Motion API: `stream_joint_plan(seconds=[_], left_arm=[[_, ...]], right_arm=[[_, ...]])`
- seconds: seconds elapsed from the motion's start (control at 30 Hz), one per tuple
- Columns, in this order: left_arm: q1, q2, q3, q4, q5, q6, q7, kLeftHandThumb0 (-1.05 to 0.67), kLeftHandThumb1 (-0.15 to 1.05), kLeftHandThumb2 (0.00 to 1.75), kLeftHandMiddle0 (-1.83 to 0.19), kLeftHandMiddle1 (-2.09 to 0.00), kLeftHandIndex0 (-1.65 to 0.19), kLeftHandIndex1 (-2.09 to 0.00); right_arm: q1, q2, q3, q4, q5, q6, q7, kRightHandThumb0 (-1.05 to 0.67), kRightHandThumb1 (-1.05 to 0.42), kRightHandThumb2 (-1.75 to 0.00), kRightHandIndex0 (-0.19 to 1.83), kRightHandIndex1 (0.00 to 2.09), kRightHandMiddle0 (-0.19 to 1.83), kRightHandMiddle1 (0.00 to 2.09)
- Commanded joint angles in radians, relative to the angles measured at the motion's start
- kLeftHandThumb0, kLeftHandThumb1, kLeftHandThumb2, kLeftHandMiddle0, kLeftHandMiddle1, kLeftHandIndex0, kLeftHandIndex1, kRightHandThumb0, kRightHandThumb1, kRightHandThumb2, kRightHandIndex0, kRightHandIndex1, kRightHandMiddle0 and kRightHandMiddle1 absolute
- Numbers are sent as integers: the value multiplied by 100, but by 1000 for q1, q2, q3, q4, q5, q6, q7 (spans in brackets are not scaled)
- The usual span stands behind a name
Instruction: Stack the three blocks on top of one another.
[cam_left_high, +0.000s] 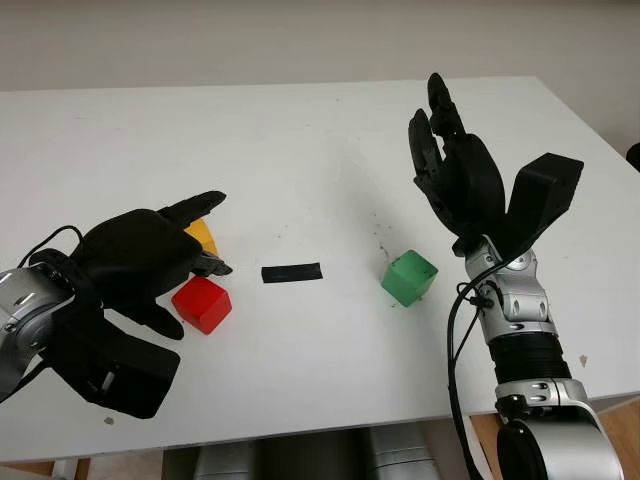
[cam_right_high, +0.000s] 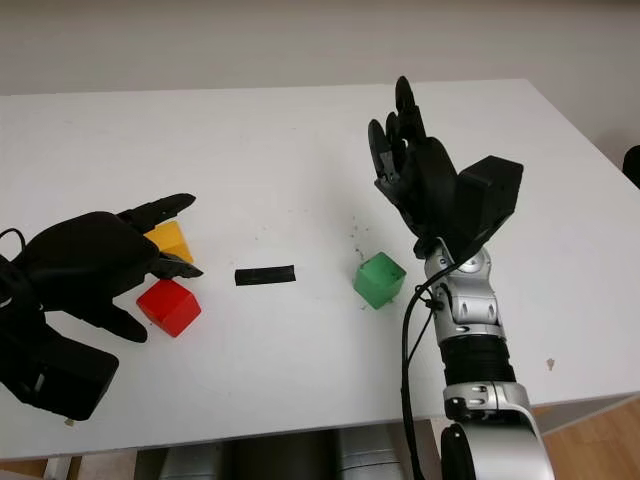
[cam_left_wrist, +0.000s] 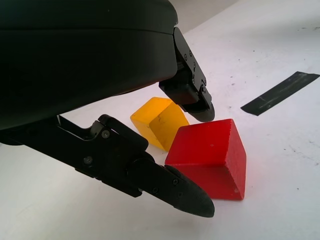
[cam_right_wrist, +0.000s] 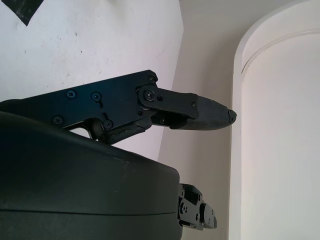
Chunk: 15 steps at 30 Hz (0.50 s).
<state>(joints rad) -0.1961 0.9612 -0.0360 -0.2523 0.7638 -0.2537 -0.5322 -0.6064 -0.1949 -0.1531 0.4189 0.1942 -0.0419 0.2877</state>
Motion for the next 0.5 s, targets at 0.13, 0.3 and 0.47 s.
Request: stream_joint_plan(seconds=[0.13,0.3,0.47], left_arm=[[2,-9,-15,4,14,2,5,-67,86,6,13,-6,-63,-13],[6,-21,-19,18,9,-1,14,-70,86,6,11,-6,-65,-16],[9,-32,-20,28,-4,-10,20,-71,87,6,8,-6,-62,-30]], right_arm=[[2,-9,-3,-26,2,-10,1,-62,-105,-55,-19,0,-19,0],[1,-8,-4,-22,5,-16,6,-62,-105,-54,-19,0,-19,0],[3,-9,-3,-24,0,-16,4,-62,-105,-55,-19,0,-19,0]])
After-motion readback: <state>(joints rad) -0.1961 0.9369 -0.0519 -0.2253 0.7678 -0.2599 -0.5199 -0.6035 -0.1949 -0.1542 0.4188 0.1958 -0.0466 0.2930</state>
